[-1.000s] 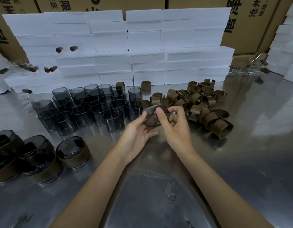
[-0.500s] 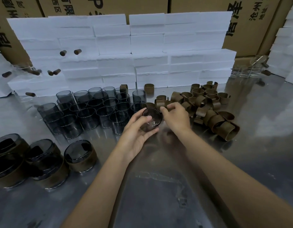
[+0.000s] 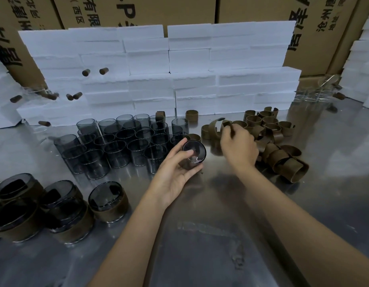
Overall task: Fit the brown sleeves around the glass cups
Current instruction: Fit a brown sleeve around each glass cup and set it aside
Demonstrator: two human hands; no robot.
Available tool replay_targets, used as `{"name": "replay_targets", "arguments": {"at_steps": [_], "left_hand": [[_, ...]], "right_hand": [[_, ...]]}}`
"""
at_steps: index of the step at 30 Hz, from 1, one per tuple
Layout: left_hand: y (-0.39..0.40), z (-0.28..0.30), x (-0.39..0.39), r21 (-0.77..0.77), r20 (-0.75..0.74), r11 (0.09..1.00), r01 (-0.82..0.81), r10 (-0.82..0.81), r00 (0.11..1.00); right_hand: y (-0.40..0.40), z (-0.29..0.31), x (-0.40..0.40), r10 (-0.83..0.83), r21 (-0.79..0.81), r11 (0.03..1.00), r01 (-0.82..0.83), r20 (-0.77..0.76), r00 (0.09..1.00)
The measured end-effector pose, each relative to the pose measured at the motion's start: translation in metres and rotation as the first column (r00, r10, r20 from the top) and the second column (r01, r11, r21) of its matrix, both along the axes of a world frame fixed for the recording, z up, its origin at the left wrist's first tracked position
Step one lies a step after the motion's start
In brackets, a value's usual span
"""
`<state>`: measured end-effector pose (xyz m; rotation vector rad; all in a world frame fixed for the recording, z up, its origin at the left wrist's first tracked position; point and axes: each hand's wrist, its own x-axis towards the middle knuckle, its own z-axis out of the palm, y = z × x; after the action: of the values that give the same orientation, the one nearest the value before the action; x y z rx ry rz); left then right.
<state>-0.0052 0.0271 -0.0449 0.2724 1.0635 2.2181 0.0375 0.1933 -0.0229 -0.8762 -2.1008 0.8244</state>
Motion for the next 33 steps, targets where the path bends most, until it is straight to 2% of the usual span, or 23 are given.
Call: {"name": "replay_targets", "arguments": {"at_steps": [1, 3, 6, 9, 12, 17, 22, 27, 33], "left_hand": [[0.0, 0.0, 0.001, 0.002, -0.001, 1.0, -0.001, 0.001, 1.0], [0.0, 0.001, 0.002, -0.01, -0.015, 1.0, -0.011, 0.011, 1.0], [-0.001, 0.003, 0.006, -0.086, -0.099, 0.996, 0.005, -0.014, 0.995], [0.0, 0.001, 0.011, -0.15, -0.234, 0.988, 0.034, -0.068, 0.97], [0.0, 0.001, 0.013, -0.171, -0.278, 0.985, -0.003, -0.045, 0.96], [0.003, 0.0, 0.014, -0.175, -0.289, 0.983, -0.049, -0.004, 0.957], [0.004, 0.0, 0.015, -0.172, -0.254, 0.983, -0.062, 0.017, 0.967], [0.004, 0.001, 0.02, -0.194, -0.325, 0.981, -0.026, -0.04, 0.945], [0.004, 0.001, 0.02, -0.214, -0.312, 0.976, -0.029, -0.041, 0.949]], "right_hand": [[0.001, 0.004, 0.008, 0.051, -0.022, 0.998, -0.052, -0.038, 0.998], [-0.004, 0.009, 0.024, 0.25, -0.053, 0.965, -0.256, -0.101, 0.963], [-0.021, 0.011, 0.044, 0.456, 0.03, 0.89, -0.455, -0.024, 0.89], [-0.034, 0.009, 0.05, 0.406, 0.263, 0.854, -0.449, 0.203, 0.891], [-0.042, 0.007, 0.051, 0.368, 0.322, 0.848, -0.421, 0.213, 0.905], [-0.047, -0.004, 0.053, 0.435, 0.036, 0.9, -0.435, 0.006, 0.901], [-0.049, -0.004, 0.046, 0.44, -0.256, 0.832, -0.493, -0.236, 0.866], [-0.049, -0.007, 0.046, 0.549, -0.514, 0.634, -0.578, -0.227, 0.804], [-0.047, -0.007, 0.042, 0.535, -0.525, 0.651, -0.549, -0.196, 0.822]]}}
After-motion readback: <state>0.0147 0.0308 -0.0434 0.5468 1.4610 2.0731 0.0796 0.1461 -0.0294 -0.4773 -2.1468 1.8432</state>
